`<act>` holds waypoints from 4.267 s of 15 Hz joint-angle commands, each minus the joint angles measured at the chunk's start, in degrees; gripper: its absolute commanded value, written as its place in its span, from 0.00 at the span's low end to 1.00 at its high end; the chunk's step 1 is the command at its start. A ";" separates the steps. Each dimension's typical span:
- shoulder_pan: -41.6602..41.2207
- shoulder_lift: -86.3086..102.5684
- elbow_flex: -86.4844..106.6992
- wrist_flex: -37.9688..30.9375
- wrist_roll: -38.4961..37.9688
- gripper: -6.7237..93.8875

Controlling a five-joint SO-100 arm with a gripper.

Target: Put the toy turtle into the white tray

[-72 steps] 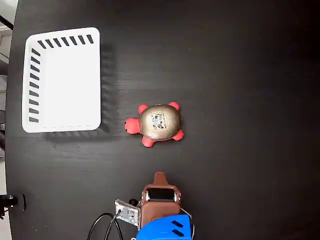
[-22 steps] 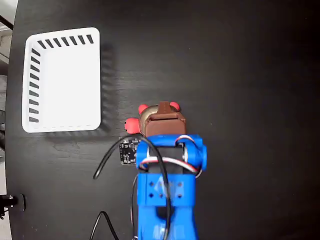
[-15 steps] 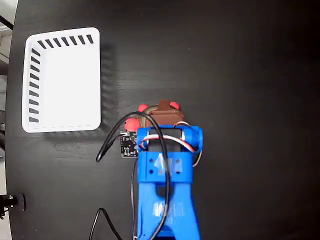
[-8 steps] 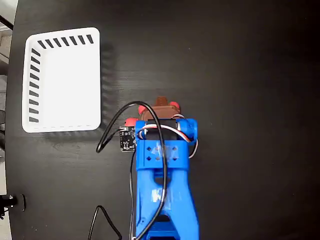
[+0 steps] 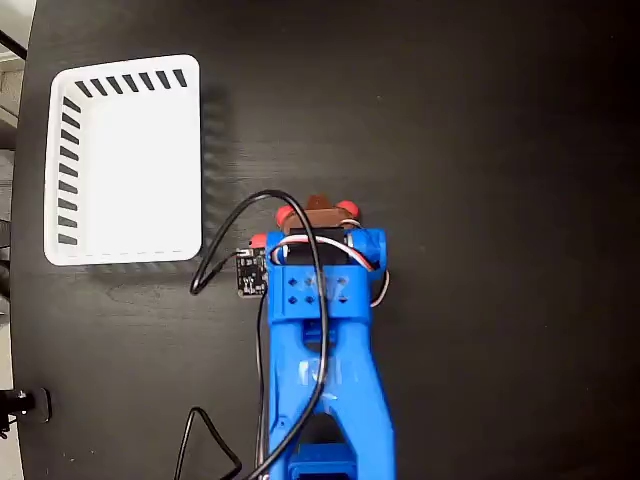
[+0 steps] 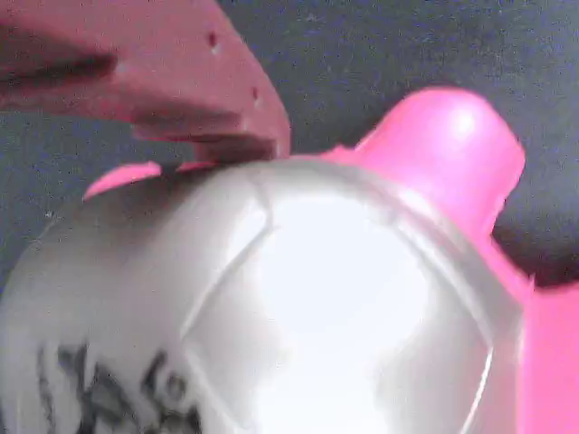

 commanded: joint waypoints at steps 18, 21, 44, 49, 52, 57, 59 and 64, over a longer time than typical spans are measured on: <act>-16.70 12.39 -39.81 30.15 14.59 0.06; -22.94 3.16 -53.88 31.99 16.52 0.06; -30.94 -42.54 -93.96 31.46 17.49 0.62; -31.29 -42.54 -92.64 31.55 17.67 0.65; -31.55 -38.50 -91.05 32.17 17.84 0.59; -30.41 -12.57 -70.14 27.25 18.72 0.09; -28.56 2.90 -54.05 19.86 17.93 0.06; -17.67 38.50 -17.67 6.68 14.94 0.06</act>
